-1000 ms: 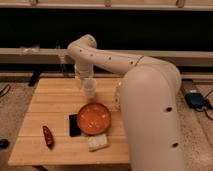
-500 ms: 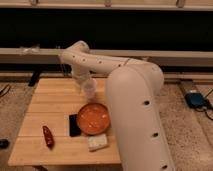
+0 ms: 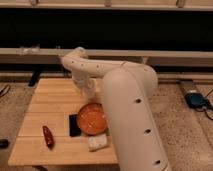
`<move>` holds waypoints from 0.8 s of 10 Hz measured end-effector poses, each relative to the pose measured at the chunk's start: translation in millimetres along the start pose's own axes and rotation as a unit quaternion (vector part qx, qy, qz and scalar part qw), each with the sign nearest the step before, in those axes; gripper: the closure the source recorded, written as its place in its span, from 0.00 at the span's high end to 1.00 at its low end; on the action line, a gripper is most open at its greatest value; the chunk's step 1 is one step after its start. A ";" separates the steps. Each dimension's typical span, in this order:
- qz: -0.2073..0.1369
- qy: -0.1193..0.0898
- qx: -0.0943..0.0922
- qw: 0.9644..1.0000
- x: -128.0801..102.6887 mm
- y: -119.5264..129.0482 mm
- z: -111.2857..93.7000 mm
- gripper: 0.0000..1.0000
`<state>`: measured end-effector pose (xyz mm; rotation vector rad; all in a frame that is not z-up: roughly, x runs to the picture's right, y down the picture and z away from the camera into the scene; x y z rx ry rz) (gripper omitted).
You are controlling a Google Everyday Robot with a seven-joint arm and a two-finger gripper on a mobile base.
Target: Place the ceramic cup in the ceramic bowl
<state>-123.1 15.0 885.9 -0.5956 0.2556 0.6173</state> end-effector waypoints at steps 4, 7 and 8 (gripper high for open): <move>0.019 0.008 0.015 1.000 7.7 -9.0 1.5 0.12; 0.040 -0.031 0.031 0.998 6.6 -21.4 -33.3 0.00; 0.038 -0.053 0.035 0.997 5.8 -20.7 -52.5 0.00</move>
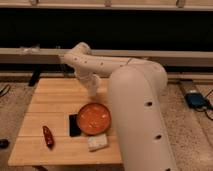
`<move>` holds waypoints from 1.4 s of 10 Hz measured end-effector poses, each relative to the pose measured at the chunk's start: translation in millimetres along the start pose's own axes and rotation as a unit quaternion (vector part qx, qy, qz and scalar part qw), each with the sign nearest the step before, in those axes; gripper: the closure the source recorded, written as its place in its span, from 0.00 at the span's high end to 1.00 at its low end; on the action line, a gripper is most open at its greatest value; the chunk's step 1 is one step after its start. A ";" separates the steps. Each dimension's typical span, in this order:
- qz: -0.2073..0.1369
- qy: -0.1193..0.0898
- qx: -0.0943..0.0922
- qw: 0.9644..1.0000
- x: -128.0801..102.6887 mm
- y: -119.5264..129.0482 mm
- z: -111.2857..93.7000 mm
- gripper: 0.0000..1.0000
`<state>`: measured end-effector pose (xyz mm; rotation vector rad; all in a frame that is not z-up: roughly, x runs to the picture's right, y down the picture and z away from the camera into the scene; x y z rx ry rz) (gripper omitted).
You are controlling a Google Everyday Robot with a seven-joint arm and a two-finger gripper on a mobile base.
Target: Place the ceramic cup in the ceramic bowl
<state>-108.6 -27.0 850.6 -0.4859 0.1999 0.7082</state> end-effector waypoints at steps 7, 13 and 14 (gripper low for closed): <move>-0.071 -0.070 0.009 0.995 96.3 58.6 -107.1 0.00; -0.132 -0.020 0.013 0.991 167.3 113.8 -88.8 0.00; -0.143 -0.007 0.018 0.989 170.0 120.3 -78.9 0.00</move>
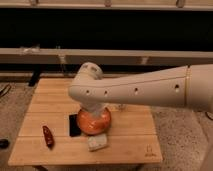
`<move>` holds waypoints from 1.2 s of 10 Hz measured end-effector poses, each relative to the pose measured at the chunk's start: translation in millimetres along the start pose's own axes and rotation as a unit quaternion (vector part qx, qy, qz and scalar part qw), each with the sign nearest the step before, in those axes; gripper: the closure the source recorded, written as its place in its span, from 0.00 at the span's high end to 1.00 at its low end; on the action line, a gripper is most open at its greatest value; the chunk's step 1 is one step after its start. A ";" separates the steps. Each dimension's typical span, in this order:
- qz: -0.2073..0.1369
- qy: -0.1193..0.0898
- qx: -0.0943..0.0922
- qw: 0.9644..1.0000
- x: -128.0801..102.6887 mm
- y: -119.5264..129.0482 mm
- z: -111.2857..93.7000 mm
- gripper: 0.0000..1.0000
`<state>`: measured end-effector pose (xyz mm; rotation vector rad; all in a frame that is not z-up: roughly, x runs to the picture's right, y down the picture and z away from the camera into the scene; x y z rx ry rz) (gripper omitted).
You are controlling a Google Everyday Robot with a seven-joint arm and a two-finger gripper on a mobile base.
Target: Place the ceramic cup in the ceramic bowl
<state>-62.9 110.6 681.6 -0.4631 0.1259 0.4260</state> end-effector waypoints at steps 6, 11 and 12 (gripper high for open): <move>0.004 0.034 0.020 0.999 -15.7 9.3 40.7 0.22; 0.025 0.048 0.013 0.998 -35.5 17.9 70.8 0.73; 0.029 0.050 0.013 0.998 -37.8 17.0 74.1 0.79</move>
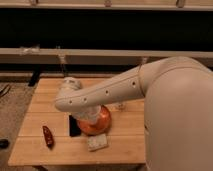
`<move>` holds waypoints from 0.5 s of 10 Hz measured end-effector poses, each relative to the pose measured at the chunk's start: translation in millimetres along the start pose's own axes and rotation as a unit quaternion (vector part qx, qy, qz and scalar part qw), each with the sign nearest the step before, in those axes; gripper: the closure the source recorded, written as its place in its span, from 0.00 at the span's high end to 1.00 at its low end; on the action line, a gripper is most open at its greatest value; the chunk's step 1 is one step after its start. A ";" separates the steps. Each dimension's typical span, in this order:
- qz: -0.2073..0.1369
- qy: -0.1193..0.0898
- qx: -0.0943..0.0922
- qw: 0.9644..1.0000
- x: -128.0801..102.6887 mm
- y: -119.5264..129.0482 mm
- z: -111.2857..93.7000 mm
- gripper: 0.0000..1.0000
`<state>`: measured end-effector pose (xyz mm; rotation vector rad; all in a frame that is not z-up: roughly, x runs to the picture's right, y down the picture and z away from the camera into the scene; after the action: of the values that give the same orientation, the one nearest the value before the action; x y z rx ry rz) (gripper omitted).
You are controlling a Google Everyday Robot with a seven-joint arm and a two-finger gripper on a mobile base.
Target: Place the ceramic cup in the ceramic bowl
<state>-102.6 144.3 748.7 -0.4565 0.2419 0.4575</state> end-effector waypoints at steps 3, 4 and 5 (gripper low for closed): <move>0.007 0.004 0.006 1.000 -5.9 -3.7 4.7 0.80; 0.008 0.004 0.011 1.000 -7.6 -5.9 4.4 0.80; 0.011 0.000 0.016 1.000 -9.7 -9.9 1.7 0.80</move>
<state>-106.2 133.6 756.9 -0.4222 0.2551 0.4750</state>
